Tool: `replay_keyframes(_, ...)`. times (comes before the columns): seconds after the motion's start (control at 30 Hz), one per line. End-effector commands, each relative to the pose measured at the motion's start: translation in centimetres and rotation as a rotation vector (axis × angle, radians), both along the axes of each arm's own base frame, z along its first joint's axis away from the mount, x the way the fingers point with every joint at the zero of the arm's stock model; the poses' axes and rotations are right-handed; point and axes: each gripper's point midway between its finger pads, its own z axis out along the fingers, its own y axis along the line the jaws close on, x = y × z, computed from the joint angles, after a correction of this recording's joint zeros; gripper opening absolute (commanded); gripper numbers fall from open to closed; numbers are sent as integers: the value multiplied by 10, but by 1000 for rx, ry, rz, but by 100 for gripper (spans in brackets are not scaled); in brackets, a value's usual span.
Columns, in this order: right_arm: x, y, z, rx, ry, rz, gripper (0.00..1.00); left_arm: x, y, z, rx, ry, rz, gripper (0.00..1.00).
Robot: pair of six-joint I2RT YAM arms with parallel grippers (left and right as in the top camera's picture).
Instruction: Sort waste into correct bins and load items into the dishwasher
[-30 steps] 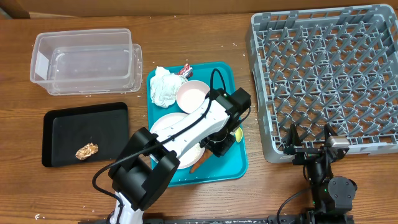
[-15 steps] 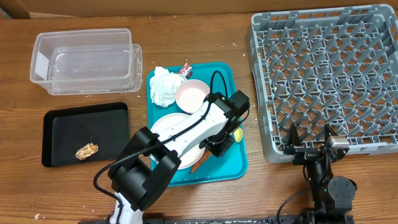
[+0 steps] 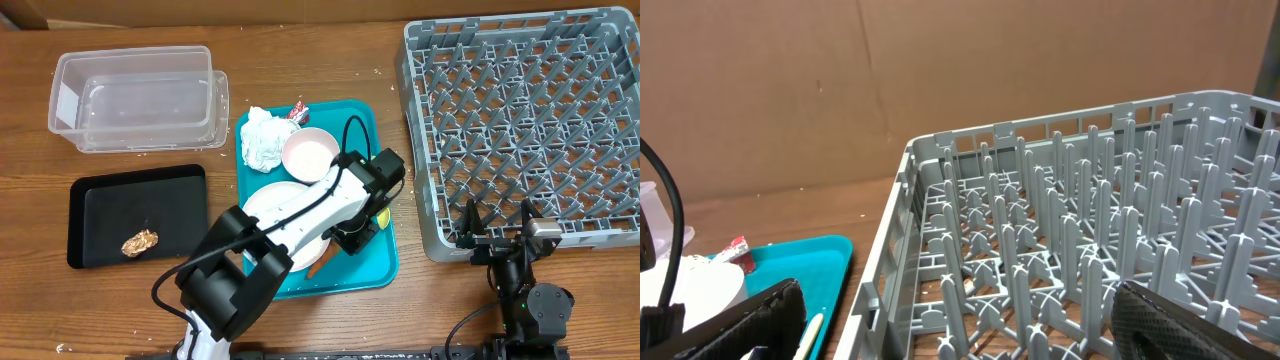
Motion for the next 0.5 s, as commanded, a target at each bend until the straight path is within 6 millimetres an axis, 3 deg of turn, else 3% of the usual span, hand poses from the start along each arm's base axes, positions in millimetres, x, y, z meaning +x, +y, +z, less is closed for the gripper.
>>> replay_keyframes(0.0, 0, 0, -1, -4, -6, 1, 100, -23, 3, -12, 33, 60, -67, 44)
replay_keyframes(0.23, 0, 0, -1, -4, -6, 1, 100, -29, 10, -19, 54, 68, -73, 45)
replay_keyframes(0.37, 0, 0, -1, -4, -6, 1, 100, -31, 12, -19, 64, 79, -74, 38)
replay_keyframes(0.47, 0, 0, -1, -4, -6, 1, 100, -36, 20, -16, 97, 97, -90, 39)
